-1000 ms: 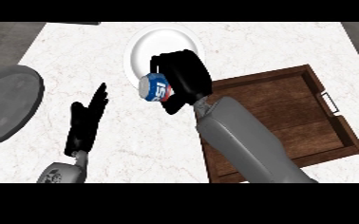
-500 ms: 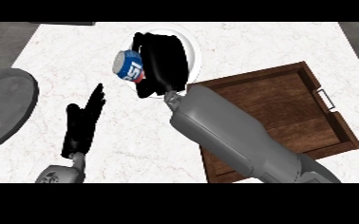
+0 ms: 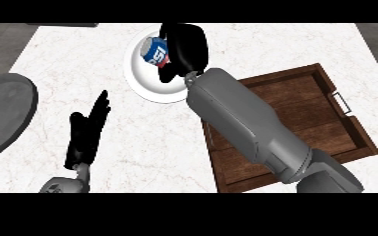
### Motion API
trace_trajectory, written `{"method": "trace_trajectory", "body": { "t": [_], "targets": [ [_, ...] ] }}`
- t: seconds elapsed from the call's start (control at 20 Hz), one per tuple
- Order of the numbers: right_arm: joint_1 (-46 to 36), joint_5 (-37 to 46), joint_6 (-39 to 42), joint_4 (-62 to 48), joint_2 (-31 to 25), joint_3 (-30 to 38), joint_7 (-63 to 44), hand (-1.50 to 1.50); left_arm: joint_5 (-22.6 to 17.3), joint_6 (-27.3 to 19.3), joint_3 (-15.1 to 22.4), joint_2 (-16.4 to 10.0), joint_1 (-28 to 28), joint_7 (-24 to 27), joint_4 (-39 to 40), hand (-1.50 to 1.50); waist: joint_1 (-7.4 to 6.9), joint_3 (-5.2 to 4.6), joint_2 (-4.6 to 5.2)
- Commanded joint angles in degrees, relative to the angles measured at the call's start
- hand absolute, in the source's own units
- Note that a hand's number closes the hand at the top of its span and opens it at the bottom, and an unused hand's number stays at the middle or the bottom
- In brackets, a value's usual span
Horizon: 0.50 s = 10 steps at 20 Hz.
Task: Pick the can from the tray and place it in the plate
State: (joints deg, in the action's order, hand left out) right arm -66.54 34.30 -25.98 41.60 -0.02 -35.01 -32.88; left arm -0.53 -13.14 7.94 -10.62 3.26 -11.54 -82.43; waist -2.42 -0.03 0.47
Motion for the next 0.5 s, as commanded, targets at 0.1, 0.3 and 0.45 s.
{"method": "trace_trajectory", "body": {
  "t": [0.1,0.3,0.45],
  "targets": [
    [-4.09,-4.79,0.41,-12.84,0.02,1.33,5.08,1.5,0.6,-0.16,0.44,1.67,0.64,1.5,1.07,0.0,-1.36,-0.04,0.55],
    [-1.02,-8.57,7.4,-17.01,0.02,3.39,12.28,1.5,1.22,0.11,1.0,0.68,2.06,-3.31,-1.54,0.0,-1.57,0.03,0.68],
    [-1.04,-12.36,13.5,-19.43,0.02,5.65,15.44,1.5,0.92,0.28,-0.31,0.35,3.36,-1.74,-0.61,0.0,-1.64,0.02,0.94]
  ]
}}
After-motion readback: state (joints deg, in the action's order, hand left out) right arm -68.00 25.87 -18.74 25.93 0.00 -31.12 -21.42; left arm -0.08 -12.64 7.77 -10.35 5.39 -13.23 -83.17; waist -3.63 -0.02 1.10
